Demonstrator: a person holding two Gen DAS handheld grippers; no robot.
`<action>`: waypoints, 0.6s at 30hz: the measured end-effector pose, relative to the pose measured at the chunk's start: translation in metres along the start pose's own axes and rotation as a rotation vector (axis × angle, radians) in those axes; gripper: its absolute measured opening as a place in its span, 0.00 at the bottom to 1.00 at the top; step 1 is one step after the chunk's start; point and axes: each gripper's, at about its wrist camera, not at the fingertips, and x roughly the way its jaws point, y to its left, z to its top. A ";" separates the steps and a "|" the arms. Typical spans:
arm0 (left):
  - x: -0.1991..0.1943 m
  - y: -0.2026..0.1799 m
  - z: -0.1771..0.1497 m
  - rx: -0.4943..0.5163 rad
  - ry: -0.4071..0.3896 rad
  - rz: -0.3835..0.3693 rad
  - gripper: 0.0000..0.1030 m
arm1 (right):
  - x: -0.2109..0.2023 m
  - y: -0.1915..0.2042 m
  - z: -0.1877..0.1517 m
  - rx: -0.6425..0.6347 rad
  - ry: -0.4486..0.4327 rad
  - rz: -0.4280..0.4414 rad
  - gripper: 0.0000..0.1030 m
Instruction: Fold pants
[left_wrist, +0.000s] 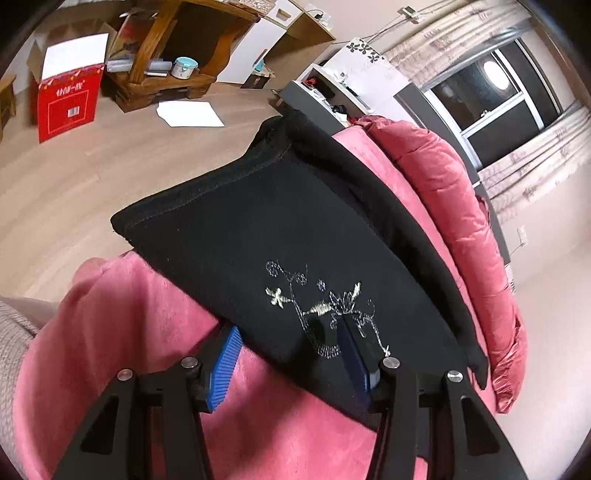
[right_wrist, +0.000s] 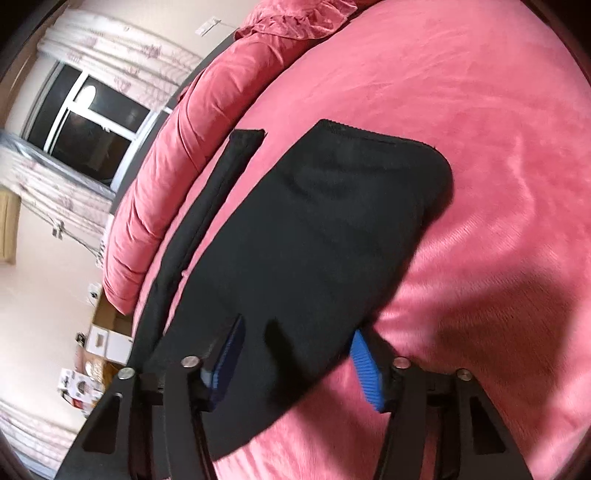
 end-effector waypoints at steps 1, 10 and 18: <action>0.001 0.002 0.001 -0.005 -0.003 -0.007 0.51 | 0.002 -0.003 0.001 0.009 -0.002 0.006 0.49; 0.008 0.002 0.005 -0.026 -0.008 0.071 0.34 | 0.005 -0.013 0.009 0.055 -0.006 0.007 0.22; -0.006 -0.008 0.012 0.033 0.009 0.095 0.07 | -0.010 -0.002 0.020 -0.008 -0.063 -0.066 0.08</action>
